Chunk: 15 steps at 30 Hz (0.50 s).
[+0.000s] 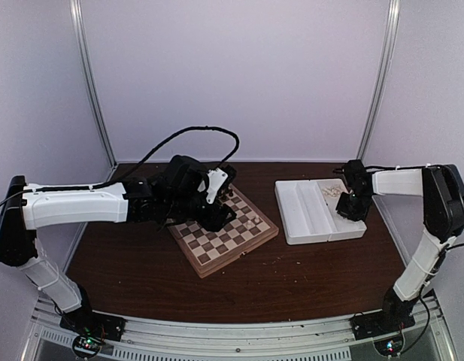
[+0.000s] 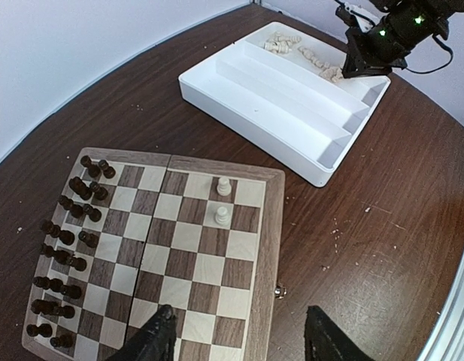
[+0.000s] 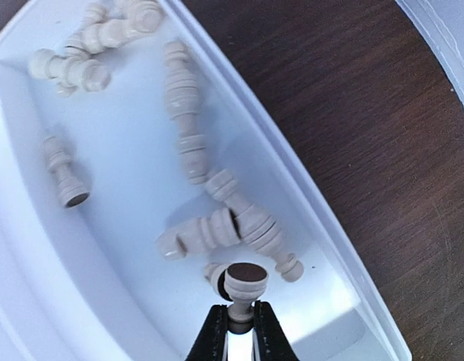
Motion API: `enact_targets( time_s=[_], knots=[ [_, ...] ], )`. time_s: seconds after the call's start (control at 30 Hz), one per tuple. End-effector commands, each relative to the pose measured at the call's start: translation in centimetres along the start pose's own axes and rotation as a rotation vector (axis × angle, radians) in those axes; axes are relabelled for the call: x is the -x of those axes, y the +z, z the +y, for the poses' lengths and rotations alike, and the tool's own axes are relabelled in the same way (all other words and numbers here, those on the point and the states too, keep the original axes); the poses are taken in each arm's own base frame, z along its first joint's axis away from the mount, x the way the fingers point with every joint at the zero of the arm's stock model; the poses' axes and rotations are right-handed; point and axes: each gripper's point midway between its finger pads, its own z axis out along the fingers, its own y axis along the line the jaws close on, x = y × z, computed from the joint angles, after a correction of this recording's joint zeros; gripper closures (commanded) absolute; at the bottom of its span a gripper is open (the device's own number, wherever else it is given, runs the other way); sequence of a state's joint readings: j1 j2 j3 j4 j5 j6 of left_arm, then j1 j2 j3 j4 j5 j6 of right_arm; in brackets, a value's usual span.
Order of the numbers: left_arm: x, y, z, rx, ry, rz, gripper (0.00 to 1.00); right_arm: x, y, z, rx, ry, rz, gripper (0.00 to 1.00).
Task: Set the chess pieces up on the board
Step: Pick up the chess piece from the storage box, then place the chess piece on the chessboard.
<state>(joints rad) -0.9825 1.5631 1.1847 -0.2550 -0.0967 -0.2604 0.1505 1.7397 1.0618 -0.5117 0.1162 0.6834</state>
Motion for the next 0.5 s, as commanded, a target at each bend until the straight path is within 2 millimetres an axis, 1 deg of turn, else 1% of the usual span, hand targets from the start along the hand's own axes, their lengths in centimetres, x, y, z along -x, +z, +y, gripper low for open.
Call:
enact_targets(
  time_s=[0.0, 0.1, 0.2, 0.3, 0.47],
  knots=[
    [1.3, -0.3, -0.1, -0.009, -0.004, -0.048, 0.41, -0.4, -2.6, 1.8, 0.158, -0.113, 0.014, 0.91],
    [1.3, -0.1, -0.1, -0.015, -0.007, -0.048, 0.41, -1.6, -3.5, 2.6, 0.243, -0.204, 0.050, 0.91],
    [1.4, 0.2, -0.5, -0.032, -0.012, -0.046, 0.41, -2.6, -4.2, 3.2, 0.302, -0.247, 0.082, 0.91],
    [1.4, 0.4, -0.8, -0.050, -0.017, -0.042, 0.41, -2.9, -5.2, 3.9, 0.368, -0.262, 0.074, 0.91],
    [1.6, 0.6, -1.2, -0.069, -0.021, -0.039, 0.41, -2.3, -7.5, 4.8, 0.456, -0.272, 0.029, 0.90]
  ],
)
